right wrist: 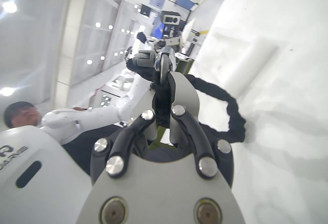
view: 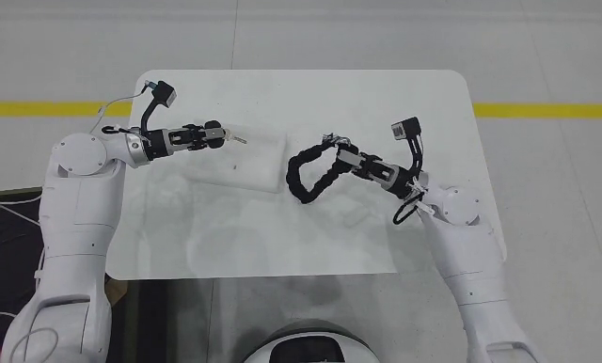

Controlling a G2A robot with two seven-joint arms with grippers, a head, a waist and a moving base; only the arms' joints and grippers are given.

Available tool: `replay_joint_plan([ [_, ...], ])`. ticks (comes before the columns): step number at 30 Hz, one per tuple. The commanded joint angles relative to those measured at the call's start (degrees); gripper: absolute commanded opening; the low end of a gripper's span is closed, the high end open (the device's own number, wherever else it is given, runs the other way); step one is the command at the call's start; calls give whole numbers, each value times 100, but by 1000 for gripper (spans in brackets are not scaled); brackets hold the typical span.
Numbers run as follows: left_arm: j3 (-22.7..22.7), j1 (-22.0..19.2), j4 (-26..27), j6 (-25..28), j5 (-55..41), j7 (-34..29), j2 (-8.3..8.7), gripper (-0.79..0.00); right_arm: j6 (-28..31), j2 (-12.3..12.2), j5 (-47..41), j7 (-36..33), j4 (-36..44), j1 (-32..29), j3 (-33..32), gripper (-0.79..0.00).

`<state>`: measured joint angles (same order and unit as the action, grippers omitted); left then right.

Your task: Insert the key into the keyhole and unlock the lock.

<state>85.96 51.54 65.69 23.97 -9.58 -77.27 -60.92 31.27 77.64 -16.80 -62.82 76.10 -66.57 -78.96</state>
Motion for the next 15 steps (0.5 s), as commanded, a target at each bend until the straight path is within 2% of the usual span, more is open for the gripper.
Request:
replay_joint_plan([
  [1,0,0,0,0,0,0,0,-785,142,4,-223,-206,-112,42,97,-785],
  [4,0,0,0,0,0,0,0,-785,378,-13,-741,-619,-171,33,115,-785],
  [11,0,0,0,0,0,0,0,-785,378,-13,-741,-619,-171,33,115,-785],
  [12,58,189,106,7,-60,197,2,-785,378,-13,-741,-619,-171,33,115,-785],
  [14,153,639,716,-18,-392,791,-18,-785,266,-19,-839,-157,216,-457,54,-785],
  [15,150,823,982,43,-473,1028,-31,-785,249,-27,-610,89,355,-556,26,-785],
])
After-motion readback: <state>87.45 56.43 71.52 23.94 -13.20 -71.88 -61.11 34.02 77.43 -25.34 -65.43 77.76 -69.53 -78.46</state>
